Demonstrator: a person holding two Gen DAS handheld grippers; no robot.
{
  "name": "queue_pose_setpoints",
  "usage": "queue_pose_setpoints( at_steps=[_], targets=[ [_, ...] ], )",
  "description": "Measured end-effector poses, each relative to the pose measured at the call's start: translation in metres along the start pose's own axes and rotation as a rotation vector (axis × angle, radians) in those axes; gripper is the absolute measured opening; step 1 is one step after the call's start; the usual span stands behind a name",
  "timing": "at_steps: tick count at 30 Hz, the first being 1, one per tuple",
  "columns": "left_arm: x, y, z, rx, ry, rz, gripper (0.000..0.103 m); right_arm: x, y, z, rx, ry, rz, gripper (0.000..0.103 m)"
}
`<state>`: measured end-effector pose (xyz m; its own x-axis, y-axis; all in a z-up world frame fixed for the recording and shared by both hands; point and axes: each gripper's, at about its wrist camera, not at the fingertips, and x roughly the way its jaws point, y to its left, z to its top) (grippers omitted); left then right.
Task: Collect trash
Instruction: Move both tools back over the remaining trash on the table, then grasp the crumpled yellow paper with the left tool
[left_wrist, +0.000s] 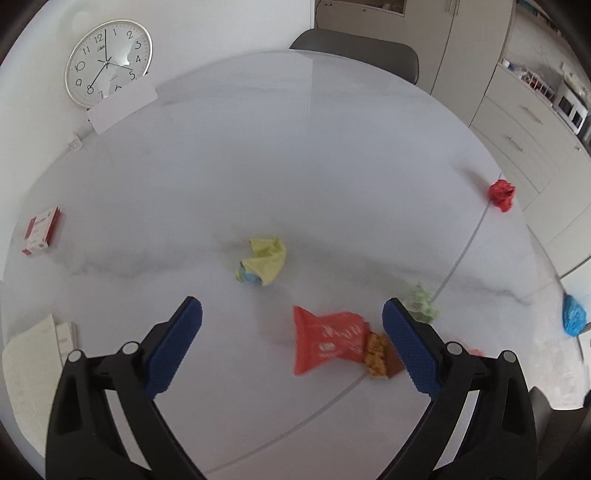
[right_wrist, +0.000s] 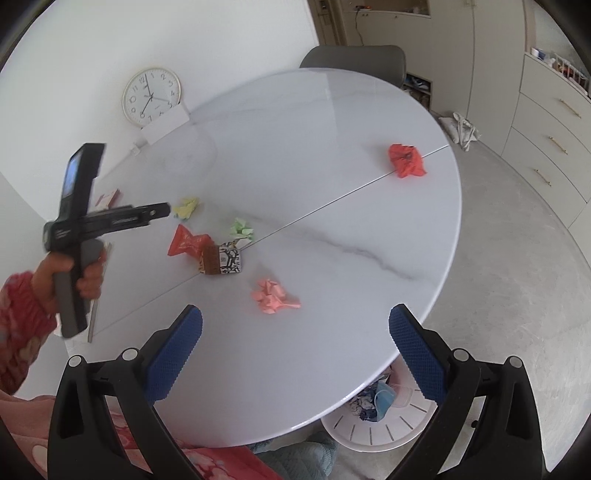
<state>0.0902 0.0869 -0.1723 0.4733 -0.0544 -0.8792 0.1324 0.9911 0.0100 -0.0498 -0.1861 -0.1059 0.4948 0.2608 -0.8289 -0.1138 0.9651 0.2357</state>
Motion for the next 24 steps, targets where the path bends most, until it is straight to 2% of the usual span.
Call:
queue_pose_setpoints(
  at_steps=[5,10,12,13,19,24],
  targets=[
    [0.055,0.019,0.02,0.02,0.053,0.018,0.078,0.023,0.011,0.012,-0.008,0.047,0.009,0.1],
    [0.088,0.022,0.023,0.039,0.103,0.024,0.057,0.043,0.02,0.025,-0.02,0.076,0.026,0.1],
    [0.094,0.023,0.022,0.034,0.11,0.017,0.042,0.05,0.022,0.03,-0.024,0.085,0.035,0.1],
    [0.095,0.024,0.022,0.027,0.11,0.01,0.04,0.055,0.024,0.033,-0.028,0.091,0.043,0.1],
    [0.09,0.02,0.022,0.028,0.086,0.01,0.038,0.083,0.038,0.052,-0.071,0.114,0.071,0.1],
    [0.057,0.011,0.019,0.005,0.04,-0.012,0.038,0.129,0.051,0.072,-0.085,0.165,0.098,0.1]
  ],
)
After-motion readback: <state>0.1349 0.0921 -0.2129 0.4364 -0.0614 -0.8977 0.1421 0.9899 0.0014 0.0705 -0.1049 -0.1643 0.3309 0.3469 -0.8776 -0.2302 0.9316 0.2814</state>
